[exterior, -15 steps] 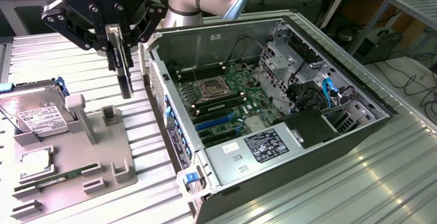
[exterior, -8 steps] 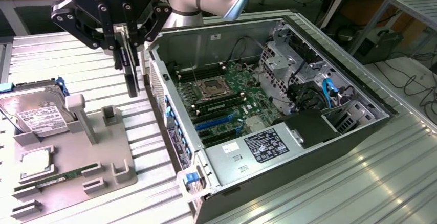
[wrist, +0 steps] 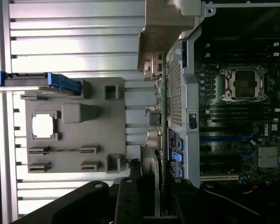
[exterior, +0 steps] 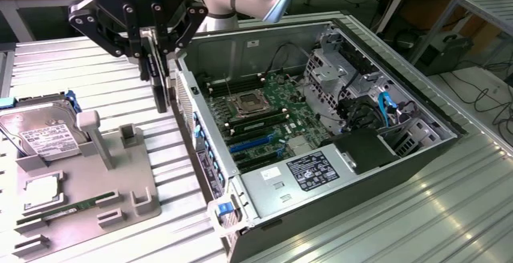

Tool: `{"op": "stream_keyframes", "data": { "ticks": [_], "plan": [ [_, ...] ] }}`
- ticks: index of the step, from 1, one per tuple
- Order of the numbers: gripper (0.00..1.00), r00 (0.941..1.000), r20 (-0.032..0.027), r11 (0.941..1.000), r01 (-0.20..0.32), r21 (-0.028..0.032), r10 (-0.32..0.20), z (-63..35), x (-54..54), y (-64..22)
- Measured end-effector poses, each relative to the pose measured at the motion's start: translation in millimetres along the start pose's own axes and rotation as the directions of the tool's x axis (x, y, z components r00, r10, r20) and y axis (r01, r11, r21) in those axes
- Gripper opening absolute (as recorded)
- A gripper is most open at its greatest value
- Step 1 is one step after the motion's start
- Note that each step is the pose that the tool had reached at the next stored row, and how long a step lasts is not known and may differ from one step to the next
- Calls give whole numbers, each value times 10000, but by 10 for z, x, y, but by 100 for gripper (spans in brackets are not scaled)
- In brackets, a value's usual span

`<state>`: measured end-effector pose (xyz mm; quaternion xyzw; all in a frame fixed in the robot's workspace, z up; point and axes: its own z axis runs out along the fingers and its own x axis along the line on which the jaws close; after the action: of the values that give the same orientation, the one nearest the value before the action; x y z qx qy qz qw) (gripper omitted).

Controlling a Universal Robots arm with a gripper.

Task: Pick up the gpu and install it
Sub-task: 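Pick up the gpu and move the gpu toward the slot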

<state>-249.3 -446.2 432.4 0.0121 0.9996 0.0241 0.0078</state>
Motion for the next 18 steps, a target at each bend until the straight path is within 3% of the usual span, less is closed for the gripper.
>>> {"op": "stream_keyframes", "data": {
  "ticks": [18],
  "plan": [
    [28, 10000, 0, 10000, 0, 1, 0, 3, -183, 4]
  ]
}}
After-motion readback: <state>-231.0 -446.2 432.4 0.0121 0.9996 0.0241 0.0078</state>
